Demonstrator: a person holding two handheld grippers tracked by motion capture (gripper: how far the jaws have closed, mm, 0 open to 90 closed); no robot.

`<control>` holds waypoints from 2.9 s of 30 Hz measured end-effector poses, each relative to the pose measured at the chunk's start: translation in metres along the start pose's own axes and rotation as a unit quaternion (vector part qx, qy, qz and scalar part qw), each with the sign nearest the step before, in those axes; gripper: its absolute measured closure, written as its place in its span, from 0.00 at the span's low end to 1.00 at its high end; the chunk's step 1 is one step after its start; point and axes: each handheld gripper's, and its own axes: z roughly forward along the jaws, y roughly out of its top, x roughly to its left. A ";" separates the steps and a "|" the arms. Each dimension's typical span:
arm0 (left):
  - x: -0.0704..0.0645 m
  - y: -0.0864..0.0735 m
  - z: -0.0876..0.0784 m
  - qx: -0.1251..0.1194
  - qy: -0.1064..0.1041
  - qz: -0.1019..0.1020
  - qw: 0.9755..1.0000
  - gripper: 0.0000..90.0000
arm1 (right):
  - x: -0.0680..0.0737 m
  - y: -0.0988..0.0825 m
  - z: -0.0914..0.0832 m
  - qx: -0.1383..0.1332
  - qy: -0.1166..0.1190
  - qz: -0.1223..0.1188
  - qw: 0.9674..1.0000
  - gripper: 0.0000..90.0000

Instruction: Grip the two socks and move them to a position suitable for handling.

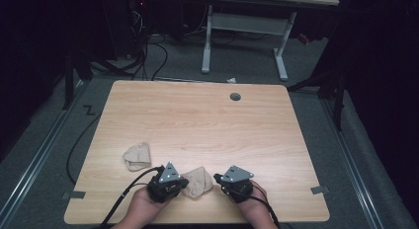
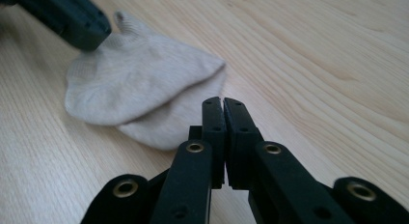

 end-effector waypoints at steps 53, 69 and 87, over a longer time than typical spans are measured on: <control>0.037 -0.005 0.009 0.003 0.067 -0.064 0.996 0.95 | 0.023 0.007 0.010 0.007 0.028 -0.023 0.999 0.92; 0.025 0.008 0.014 -0.017 0.049 -0.043 0.998 0.94 | 0.047 0.017 0.023 0.002 0.039 -0.056 0.998 0.70; 0.004 0.016 0.012 -0.029 0.021 -0.027 0.999 0.94 | 0.026 0.019 0.011 -0.034 0.010 0.022 0.999 0.98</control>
